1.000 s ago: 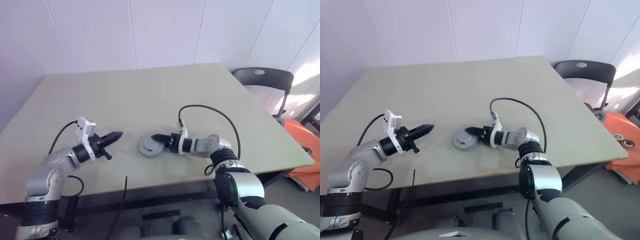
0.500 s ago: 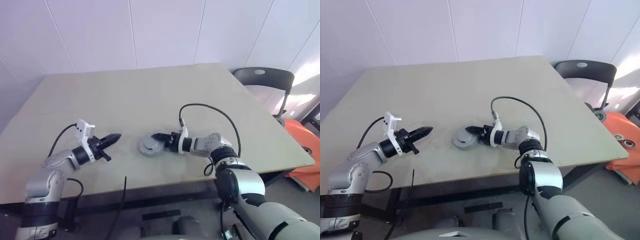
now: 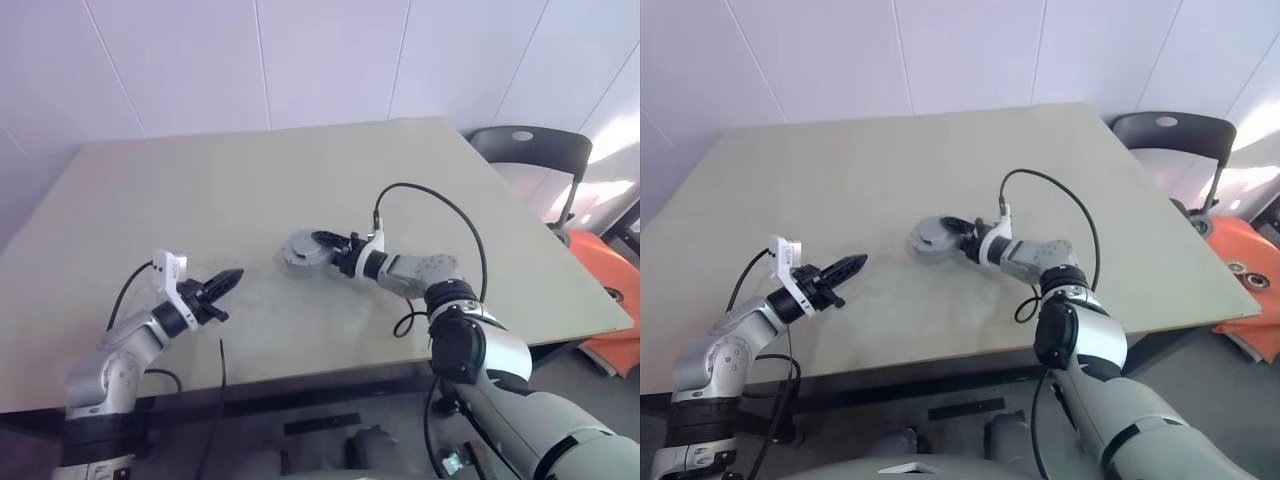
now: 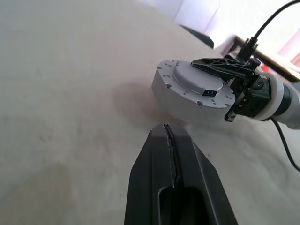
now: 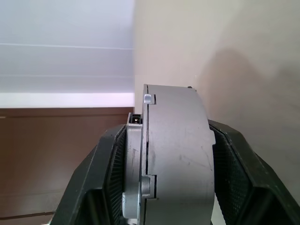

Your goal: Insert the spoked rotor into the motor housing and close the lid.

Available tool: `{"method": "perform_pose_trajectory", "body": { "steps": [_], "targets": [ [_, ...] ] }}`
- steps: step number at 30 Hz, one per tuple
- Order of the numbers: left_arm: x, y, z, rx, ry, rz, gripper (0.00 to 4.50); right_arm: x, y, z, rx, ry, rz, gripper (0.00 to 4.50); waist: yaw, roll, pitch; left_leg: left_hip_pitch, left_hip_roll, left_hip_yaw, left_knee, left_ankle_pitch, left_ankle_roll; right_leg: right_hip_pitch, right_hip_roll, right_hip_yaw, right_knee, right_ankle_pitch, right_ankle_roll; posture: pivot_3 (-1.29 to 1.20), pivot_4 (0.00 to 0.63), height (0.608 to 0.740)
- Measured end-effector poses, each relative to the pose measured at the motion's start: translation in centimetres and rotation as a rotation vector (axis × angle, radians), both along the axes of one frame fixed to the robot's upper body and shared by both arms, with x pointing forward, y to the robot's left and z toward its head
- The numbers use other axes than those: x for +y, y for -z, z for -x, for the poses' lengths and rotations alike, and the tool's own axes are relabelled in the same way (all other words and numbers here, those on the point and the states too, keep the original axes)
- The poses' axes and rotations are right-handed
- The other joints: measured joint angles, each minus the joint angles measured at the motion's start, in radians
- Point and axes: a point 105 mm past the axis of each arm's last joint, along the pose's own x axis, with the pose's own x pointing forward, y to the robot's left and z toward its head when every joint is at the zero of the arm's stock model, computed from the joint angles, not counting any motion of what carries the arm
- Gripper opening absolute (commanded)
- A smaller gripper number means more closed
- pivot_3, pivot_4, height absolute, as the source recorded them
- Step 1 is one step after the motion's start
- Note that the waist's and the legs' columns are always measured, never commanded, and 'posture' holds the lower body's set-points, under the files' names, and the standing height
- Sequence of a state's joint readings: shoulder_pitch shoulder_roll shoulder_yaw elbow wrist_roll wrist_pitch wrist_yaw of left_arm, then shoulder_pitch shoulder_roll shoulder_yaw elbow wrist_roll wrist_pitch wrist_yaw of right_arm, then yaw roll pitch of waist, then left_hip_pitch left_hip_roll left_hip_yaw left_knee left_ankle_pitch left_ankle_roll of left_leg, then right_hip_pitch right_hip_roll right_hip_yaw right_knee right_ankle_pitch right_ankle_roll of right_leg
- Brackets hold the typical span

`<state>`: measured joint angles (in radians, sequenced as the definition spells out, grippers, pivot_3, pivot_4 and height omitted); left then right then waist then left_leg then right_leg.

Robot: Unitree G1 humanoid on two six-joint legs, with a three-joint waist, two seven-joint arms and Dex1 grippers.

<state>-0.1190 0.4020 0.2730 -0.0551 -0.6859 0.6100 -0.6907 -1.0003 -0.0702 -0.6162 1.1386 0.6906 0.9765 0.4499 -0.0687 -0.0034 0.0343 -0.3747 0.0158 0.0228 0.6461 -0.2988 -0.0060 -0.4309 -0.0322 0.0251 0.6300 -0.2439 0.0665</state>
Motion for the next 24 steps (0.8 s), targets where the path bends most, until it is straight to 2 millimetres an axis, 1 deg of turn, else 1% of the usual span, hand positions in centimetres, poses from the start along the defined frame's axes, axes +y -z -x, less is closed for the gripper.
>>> {"method": "perform_pose_trajectory", "body": {
  "steps": [2,4,9,12,15,18,21,24],
  "targets": [
    [0.3,0.0,-0.7,0.003,-0.045,0.042,0.0,0.6,-0.7,-0.1,-0.013,-0.011,-0.02,2.22,0.0,0.0,0.0,0.0,0.0,0.0,0.0,0.0,0.0,0.0,0.0,0.0,0.0,0.0,0.0,0.0,0.0,0.74],
    [0.4,-0.2,-1.2,-0.001,-0.072,0.077,0.0,0.8,-1.1,-0.1,-0.021,-0.018,-0.029,2.22,0.002,0.0,0.0,0.0,-0.001,0.0,0.001,0.0,0.0,0.0,0.0,0.0,0.0,0.0,0.0,0.0,0.0,0.74],
    [0.3,-1.8,-2.9,-0.036,-0.141,0.198,0.0,0.6,-2.1,-0.3,-0.056,-0.021,-0.027,2.22,0.002,0.0,0.0,-0.001,-0.001,0.0,0.002,0.0,0.0,0.0,-0.001,0.0,0.0,0.001,0.002,0.0,0.0,0.74],
    [-0.2,-2.6,-3.4,-0.056,-0.138,0.242,0.0,0.7,-2.3,-0.2,-0.065,-0.031,-0.025,2.22,0.0,-0.001,0.0,-0.001,-0.001,0.0,0.002,0.0,0.0,0.001,0.0,0.0,0.0,0.001,0.002,0.0,0.0,0.74],
    [-0.6,-2.6,-3.6,-0.052,-0.133,0.253,0.0,0.8,-2.3,-0.2,-0.065,-0.038,-0.021,2.22,0.0,-0.001,0.0,0.0,-0.001,0.0,0.002,0.0,0.0,0.001,0.001,0.0,0.0,0.001,0.002,0.0,0.0,0.74],
    [-0.7,-1.6,-4.3,-0.017,-0.166,0.238,0.57,0.9,-2.4,-0.1,-0.067,-0.043,-0.019,2.22,0.0,-0.001,0.0,0.0,-0.001,0.0,0.002,0.0,0.0,0.001,0.002,0.0,0.001,0.001,0.002,0.0,0.0,0.74],
    [-0.8,-0.6,-4.8,0.017,-0.193,0.236,1.56,1.1,-2.5,-0.1,-0.069,-0.044,-0.023,2.22,0.001,-0.001,0.0,-0.001,-0.002,0.0,0.003,0.0,0.0,0.001,0.001,0.0,0.001,0.001,0.002,0.0,0.0,0.74],
    [-1.0,-0.7,-5.2,0.029,-0.197,0.254,2.57,1.2,-2.6,-0.2,-0.073,-0.044,-0.025,2.22,0.001,-0.001,0.0,-0.001,-0.002,0.0,0.003,0.0,0.0,0.001,0.001,0.0,0.001,0.001,0.002,0.0,0.0,0.74]
  ]
}}
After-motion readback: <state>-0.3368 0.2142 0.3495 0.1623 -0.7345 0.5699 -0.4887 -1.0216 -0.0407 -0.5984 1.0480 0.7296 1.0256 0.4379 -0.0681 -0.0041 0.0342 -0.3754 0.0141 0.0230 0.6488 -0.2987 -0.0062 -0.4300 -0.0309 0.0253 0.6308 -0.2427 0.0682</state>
